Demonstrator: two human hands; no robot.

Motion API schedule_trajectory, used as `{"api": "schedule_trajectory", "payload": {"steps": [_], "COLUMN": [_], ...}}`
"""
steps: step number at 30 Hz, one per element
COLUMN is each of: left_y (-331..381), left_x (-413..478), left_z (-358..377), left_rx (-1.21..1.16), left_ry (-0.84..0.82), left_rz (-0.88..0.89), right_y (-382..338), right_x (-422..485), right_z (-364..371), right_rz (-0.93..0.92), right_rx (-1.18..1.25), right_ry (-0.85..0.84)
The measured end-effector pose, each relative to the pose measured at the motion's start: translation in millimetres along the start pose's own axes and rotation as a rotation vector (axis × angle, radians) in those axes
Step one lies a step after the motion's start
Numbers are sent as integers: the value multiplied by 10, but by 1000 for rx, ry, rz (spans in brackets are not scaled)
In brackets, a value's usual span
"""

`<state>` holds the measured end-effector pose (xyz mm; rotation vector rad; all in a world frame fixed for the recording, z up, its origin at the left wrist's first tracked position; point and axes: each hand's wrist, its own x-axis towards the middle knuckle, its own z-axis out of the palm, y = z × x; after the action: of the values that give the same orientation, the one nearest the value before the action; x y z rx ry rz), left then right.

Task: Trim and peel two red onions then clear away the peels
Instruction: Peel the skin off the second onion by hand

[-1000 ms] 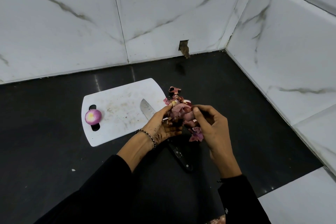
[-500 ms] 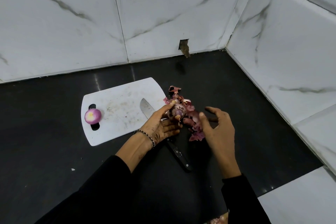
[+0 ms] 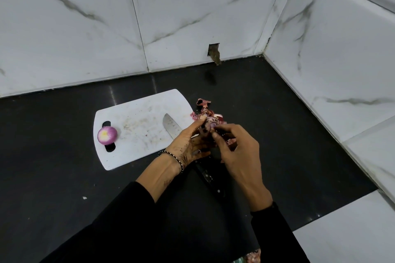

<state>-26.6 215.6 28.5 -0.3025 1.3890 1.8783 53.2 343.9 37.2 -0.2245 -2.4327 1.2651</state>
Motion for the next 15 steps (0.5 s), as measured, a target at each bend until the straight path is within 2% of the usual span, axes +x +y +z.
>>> {"api": "schedule_trajectory", "payload": {"steps": [9, 15], "left_y": [-13, -38], "left_x": [-57, -67], "left_z": [-4, 37], "left_rx": [102, 253], "left_ry": [-46, -173], "left_rz": [-52, -34], "right_y": [46, -29], "right_x": [40, 63], "right_z": [-38, -43], "right_rz": [99, 113], "right_rx": [93, 99], "right_ry": [-6, 17]}}
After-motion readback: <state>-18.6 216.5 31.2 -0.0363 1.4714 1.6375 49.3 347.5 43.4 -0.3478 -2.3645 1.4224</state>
